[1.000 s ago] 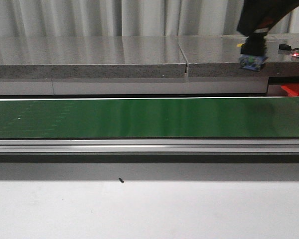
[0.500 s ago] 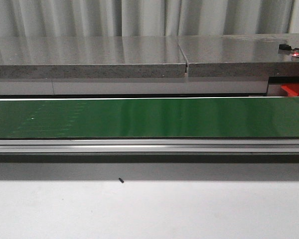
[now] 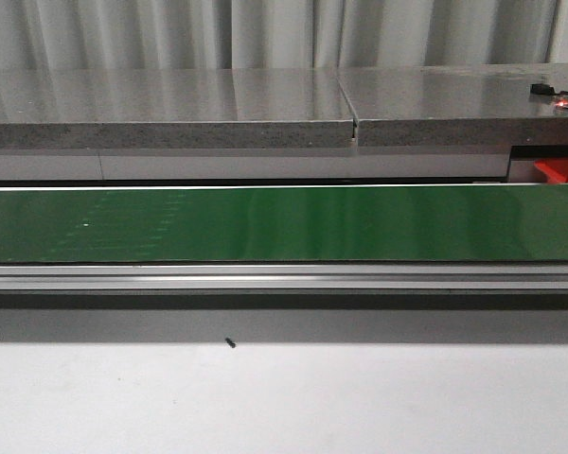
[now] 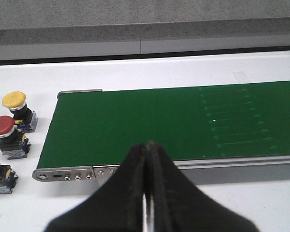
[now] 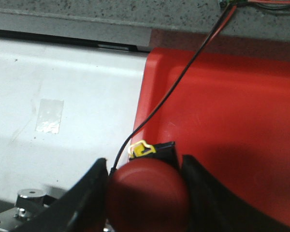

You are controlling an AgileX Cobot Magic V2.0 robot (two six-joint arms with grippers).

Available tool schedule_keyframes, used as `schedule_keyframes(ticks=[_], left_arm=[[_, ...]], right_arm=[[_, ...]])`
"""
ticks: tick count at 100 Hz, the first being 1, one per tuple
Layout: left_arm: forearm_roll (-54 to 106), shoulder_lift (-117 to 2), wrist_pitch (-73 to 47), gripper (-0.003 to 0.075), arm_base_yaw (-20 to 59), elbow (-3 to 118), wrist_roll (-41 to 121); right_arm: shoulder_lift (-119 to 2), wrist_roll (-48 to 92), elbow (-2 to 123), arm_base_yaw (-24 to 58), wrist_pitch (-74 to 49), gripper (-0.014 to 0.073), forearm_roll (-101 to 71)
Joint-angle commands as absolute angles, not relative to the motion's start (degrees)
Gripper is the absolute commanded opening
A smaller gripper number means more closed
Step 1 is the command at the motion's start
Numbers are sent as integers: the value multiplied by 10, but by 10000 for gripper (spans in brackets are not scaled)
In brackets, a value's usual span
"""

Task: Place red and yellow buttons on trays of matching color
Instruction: 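Lift the red button into the red tray and open the right gripper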

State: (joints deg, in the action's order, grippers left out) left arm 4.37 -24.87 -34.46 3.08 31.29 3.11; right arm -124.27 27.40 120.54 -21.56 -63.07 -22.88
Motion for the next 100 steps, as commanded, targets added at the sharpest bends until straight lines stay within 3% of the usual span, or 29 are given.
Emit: schedule_keyframes(ticks=[1,100], left_arm=[[47,-252,-304,-20,35,327,31],[47,-252,-305,-20,35,327,31]], right_arm=[[-1234,275,1248,-218,-621,149,-248],[-1315,275,1266,-228,-620,150,-254]])
